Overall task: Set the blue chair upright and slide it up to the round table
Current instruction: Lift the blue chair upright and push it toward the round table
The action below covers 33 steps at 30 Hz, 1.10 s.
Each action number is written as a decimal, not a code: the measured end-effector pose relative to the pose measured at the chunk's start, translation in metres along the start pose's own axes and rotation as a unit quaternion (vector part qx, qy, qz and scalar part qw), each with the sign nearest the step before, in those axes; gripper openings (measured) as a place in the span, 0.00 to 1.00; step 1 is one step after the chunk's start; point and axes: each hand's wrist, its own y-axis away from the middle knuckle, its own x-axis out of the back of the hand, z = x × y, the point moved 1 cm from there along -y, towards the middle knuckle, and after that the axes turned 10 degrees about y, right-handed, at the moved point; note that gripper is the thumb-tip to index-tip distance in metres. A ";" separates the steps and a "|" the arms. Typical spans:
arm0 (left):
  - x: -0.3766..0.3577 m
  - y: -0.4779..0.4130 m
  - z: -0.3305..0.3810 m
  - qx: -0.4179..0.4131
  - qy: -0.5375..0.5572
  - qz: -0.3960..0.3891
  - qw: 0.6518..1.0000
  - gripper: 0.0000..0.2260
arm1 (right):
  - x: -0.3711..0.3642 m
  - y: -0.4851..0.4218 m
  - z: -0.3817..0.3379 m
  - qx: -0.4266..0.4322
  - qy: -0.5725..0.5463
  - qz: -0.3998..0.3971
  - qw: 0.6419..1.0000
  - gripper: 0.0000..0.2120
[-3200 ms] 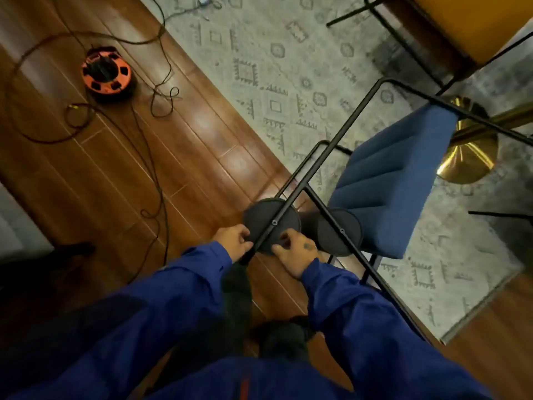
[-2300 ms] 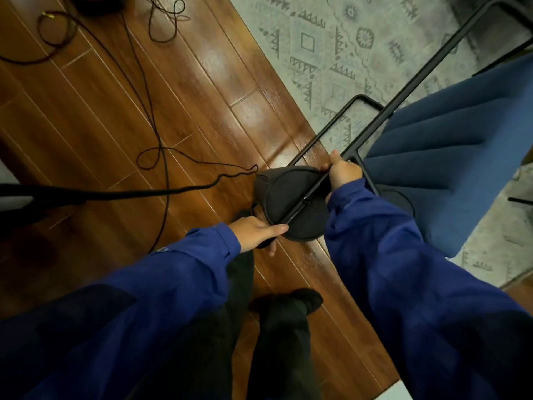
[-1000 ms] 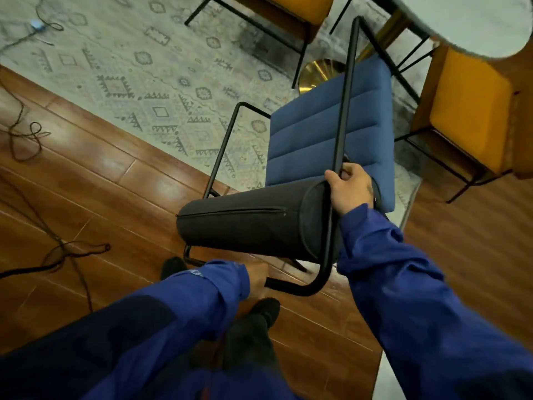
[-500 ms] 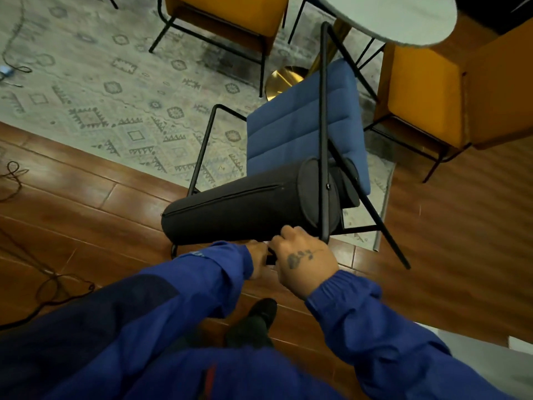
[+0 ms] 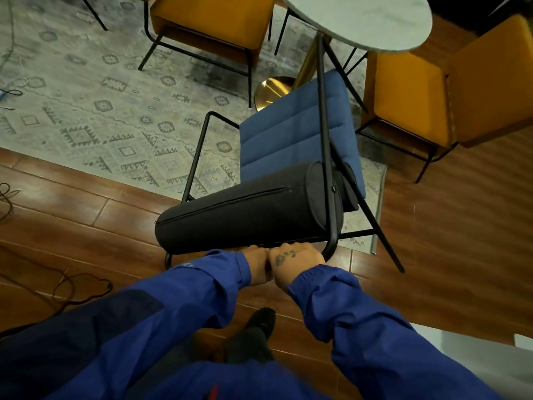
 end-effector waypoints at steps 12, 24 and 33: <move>0.007 0.010 -0.090 0.069 0.086 0.131 0.985 0.08 | 0.001 0.022 0.045 0.013 -0.064 0.114 0.991 0.14; 0.061 0.005 -0.045 -0.001 -0.074 0.201 0.977 0.12 | -0.042 0.027 0.092 -0.094 -0.191 0.191 0.958 0.39; 0.027 -0.012 -0.002 -0.023 -0.134 0.185 0.973 0.06 | -0.111 0.046 0.106 -0.107 -0.259 0.130 0.951 0.35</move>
